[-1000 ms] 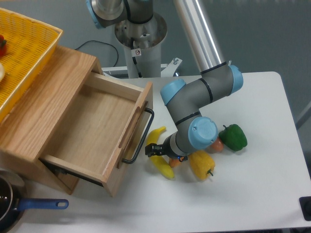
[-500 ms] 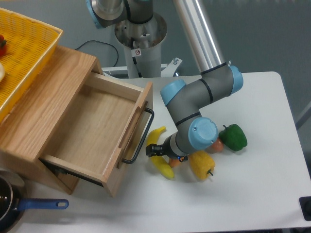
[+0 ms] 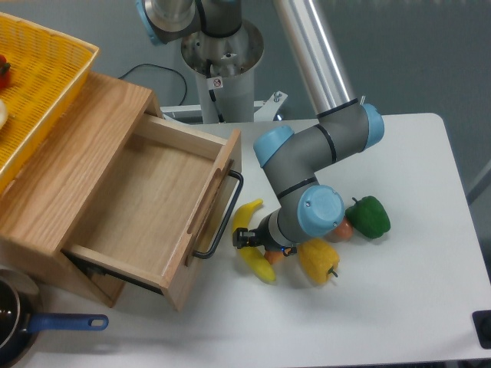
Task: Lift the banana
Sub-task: 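Close the gripper on the banana and adjust its grip, then lift the banana up off the table with the gripper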
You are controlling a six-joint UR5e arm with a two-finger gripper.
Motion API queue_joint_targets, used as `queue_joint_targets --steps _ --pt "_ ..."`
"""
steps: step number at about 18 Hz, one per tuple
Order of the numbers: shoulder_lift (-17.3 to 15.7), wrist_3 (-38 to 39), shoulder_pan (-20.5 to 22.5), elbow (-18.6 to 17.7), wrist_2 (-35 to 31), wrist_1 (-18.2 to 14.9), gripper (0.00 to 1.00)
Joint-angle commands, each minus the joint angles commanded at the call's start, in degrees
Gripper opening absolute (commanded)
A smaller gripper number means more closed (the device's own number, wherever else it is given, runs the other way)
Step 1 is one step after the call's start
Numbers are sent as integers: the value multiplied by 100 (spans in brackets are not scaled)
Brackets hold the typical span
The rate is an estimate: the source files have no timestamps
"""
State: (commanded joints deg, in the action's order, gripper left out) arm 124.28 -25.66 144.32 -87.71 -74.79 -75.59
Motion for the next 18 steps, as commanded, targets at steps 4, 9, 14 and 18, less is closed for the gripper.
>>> queue_joint_targets --steps 4,9,14,18 --pt "-35 9 0 0 -9 0 37" --pt "-44 0 0 17 -9 -9 37" --pt "-88 -44 131 79 -9 -44 35" --pt "-132 -105 298 114 -78 -53 35"
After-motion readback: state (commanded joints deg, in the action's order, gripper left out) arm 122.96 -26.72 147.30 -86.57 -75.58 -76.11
